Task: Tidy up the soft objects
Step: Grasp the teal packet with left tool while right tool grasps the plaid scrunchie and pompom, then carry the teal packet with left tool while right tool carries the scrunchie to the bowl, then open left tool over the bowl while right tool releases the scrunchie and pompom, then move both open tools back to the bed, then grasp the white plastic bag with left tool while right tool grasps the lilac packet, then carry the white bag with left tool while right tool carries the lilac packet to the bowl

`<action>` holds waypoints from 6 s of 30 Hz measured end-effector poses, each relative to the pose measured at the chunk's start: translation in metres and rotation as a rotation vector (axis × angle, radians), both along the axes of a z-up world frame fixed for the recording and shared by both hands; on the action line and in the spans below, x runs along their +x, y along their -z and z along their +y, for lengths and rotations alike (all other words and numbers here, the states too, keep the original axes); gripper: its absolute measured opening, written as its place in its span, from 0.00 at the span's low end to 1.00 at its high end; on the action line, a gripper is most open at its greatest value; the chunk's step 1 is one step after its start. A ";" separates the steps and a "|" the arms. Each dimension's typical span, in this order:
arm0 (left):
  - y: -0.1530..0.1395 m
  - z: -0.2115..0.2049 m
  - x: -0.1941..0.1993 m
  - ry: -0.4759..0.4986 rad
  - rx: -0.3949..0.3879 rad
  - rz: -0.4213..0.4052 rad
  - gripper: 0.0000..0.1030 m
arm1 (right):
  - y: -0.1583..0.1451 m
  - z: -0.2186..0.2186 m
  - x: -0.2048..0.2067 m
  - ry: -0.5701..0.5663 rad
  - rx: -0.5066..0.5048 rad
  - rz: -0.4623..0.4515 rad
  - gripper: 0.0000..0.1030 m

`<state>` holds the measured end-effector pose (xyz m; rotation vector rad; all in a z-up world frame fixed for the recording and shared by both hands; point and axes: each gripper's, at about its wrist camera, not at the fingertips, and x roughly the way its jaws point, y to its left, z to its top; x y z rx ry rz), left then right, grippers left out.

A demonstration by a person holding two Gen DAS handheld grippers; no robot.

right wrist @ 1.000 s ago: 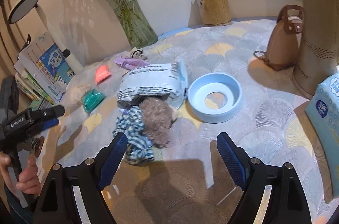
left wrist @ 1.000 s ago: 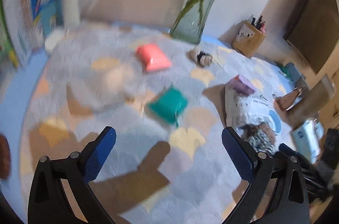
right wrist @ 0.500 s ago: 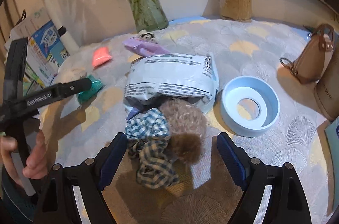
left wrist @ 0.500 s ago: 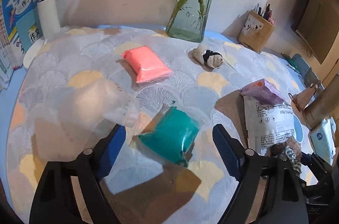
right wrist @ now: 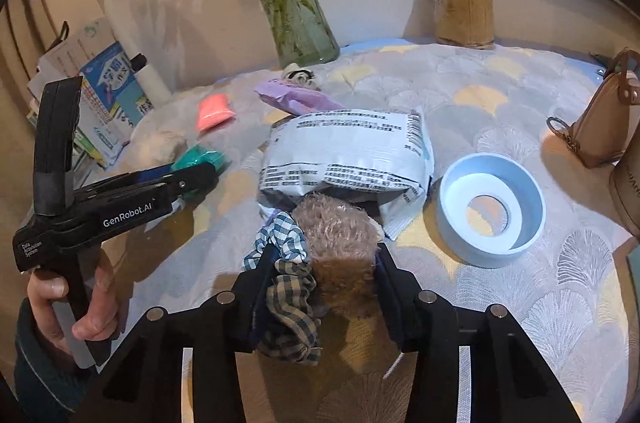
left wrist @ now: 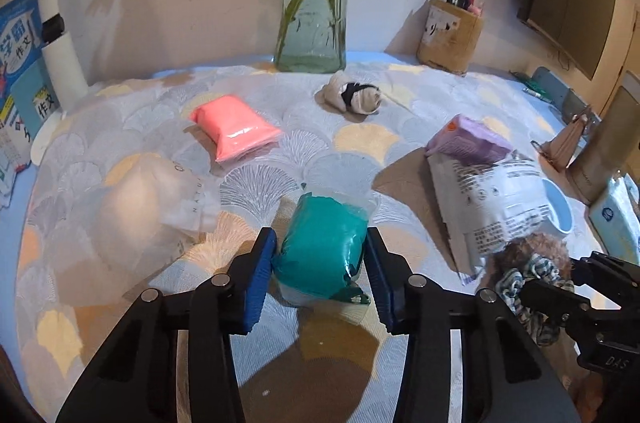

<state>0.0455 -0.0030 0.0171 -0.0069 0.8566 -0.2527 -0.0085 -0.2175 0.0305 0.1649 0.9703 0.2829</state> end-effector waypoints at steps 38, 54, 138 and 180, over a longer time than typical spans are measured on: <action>-0.198 -0.289 -0.064 0.411 -0.135 -0.350 0.40 | -0.190 -0.223 -0.074 0.441 -0.101 -0.396 0.43; -0.162 -0.466 -0.065 0.618 -0.064 -0.231 0.40 | -0.144 -0.400 -0.078 0.812 0.010 -0.221 0.44; -0.063 0.078 -0.011 -0.137 0.055 -0.068 0.93 | -0.066 0.035 0.046 -0.169 -0.234 -0.170 0.93; -0.104 -0.051 -0.015 0.162 -0.193 -0.157 0.39 | -0.112 -0.052 0.031 0.072 0.054 -0.300 0.19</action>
